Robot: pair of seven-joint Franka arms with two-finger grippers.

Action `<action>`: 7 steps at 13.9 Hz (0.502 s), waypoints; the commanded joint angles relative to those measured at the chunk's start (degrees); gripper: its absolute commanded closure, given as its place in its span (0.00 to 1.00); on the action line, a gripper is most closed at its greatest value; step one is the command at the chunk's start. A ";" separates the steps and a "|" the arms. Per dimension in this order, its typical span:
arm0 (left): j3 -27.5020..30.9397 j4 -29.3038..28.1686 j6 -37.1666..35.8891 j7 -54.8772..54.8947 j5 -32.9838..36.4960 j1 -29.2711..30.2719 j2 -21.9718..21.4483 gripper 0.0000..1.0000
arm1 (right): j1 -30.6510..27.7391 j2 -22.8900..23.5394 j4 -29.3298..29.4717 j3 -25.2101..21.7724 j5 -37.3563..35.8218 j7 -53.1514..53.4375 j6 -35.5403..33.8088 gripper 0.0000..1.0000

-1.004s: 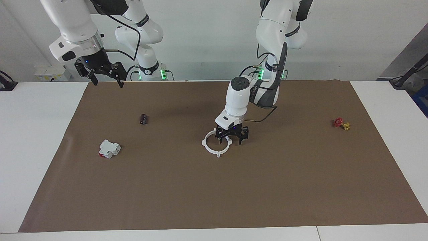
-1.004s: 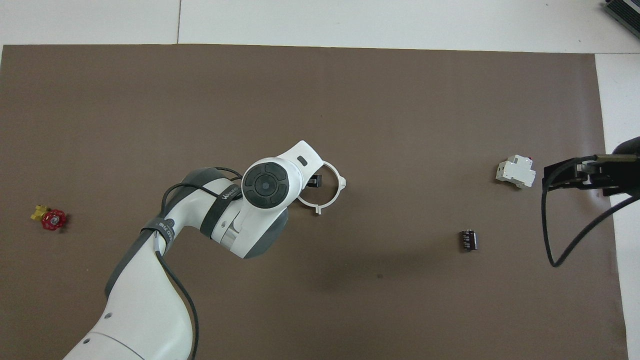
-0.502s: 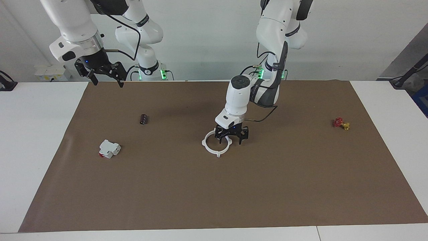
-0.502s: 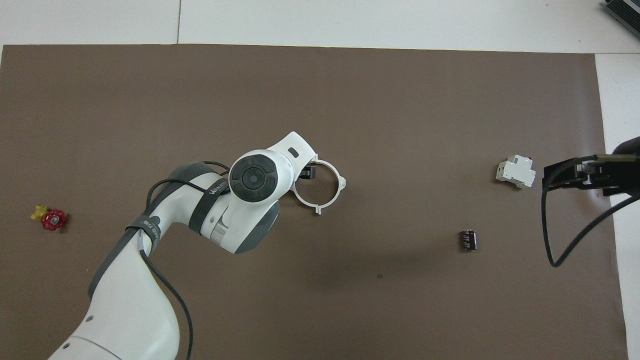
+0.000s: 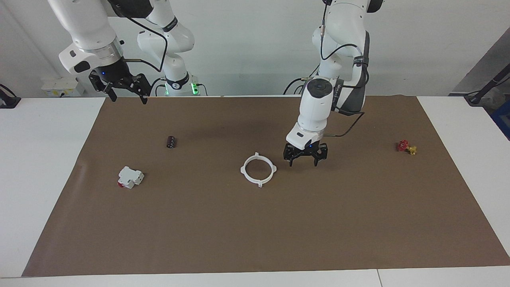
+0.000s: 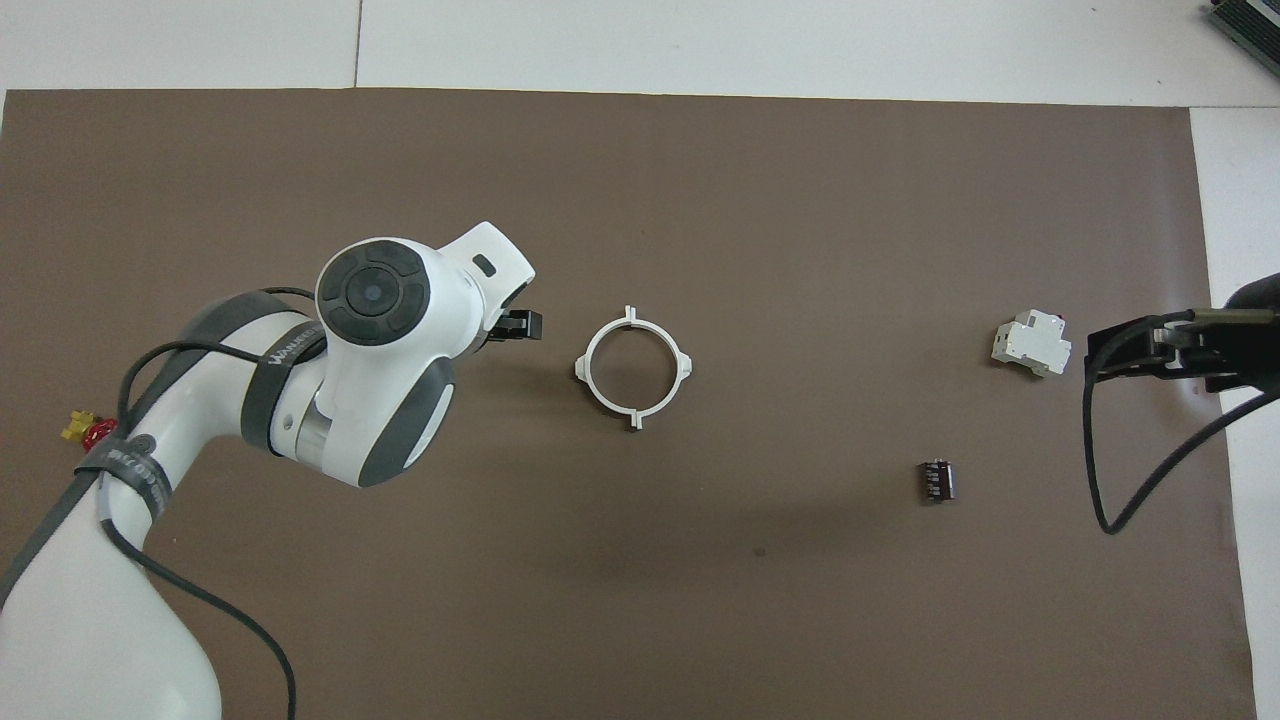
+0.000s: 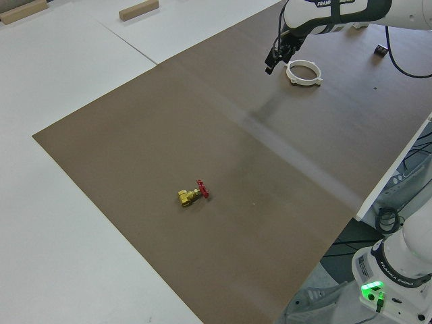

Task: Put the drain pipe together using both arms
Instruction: 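Open the left gripper and withdraw it from the joined ring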

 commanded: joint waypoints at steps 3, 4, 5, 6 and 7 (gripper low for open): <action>-0.39 -1.06 -7.64 4.80 0.95 5.47 -5.51 0.00 | -0.03 -0.50 -0.09 -0.40 1.32 -1.38 -0.48 0.00; -0.39 -0.97 -9.66 4.89 0.95 6.69 -6.47 0.00 | 0.06 -0.50 -0.09 -0.32 1.32 -1.38 -0.56 0.00; -0.39 -0.88 -11.76 5.84 1.04 7.31 -7.35 0.00 | -0.03 -0.50 -0.09 -0.40 1.32 -1.38 -0.56 0.00; -0.30 -0.80 -13.70 7.85 0.95 7.84 -8.41 0.00 | -0.03 -0.50 -0.09 -0.32 1.32 -1.38 -0.56 0.00; -0.39 -0.71 -15.02 10.22 0.87 9.76 -9.20 0.00 | 0.06 -0.50 -0.09 -0.32 1.32 -1.38 -0.56 0.00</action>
